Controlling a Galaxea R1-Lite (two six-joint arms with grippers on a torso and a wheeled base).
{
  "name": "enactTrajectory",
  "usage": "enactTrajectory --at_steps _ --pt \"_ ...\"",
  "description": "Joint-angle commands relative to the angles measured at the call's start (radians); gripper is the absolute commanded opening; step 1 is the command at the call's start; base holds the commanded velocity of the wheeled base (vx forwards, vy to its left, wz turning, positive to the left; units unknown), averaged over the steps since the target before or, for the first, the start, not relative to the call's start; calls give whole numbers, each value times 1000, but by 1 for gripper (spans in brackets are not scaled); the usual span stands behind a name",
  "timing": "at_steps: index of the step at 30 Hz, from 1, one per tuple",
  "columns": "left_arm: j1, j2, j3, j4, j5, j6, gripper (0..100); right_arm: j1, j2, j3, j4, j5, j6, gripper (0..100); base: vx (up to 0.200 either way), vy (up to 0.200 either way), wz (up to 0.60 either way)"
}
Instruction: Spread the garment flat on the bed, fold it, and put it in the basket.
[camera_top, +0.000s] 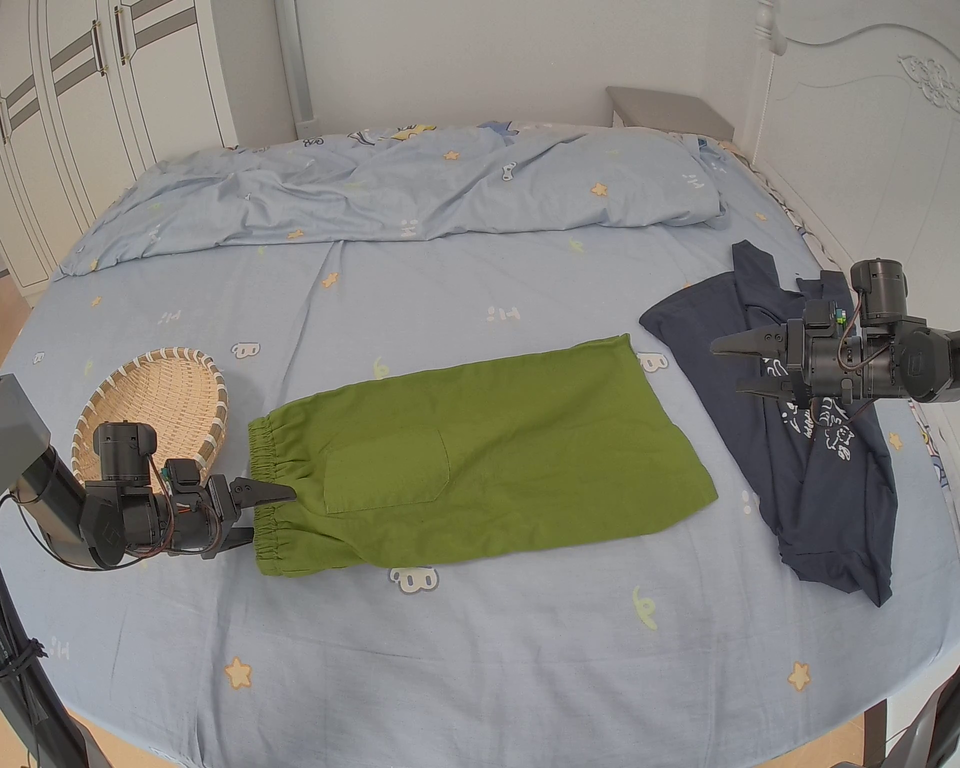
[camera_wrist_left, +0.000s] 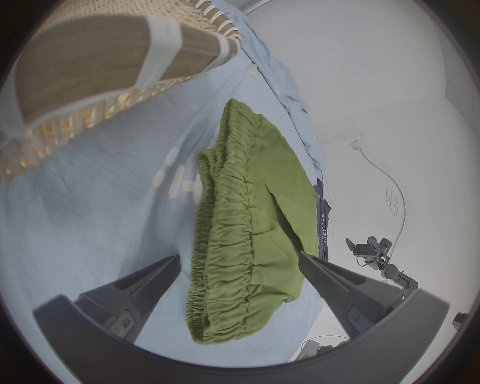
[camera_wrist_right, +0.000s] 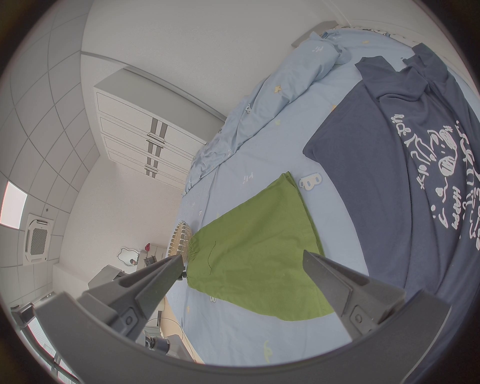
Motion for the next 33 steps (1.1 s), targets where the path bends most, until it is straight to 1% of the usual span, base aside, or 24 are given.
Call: enactTrajectory --at_steps 1,4,13,21,22,33 --pt "-6 37 -6 -6 4 -1 100 1 4 -1 0 0 0 100 0 0 0" --pt "-33 46 -14 -31 4 -7 100 1 4 -1 0 0 0 100 0 0 0" --pt "-60 71 -51 -51 6 -9 100 1 13 -1 0 -1 -1 100 0 0 0" --pt "-60 71 -66 -49 6 -10 100 1 15 1 -16 -1 0 100 0 0 0" --pt "-60 72 -68 -49 6 -9 0 -1 16 1 -16 -1 0 100 0 0 0" --pt "-37 64 -68 -43 6 -12 0 -4 24 1 -17 0 -3 100 0 0 0"
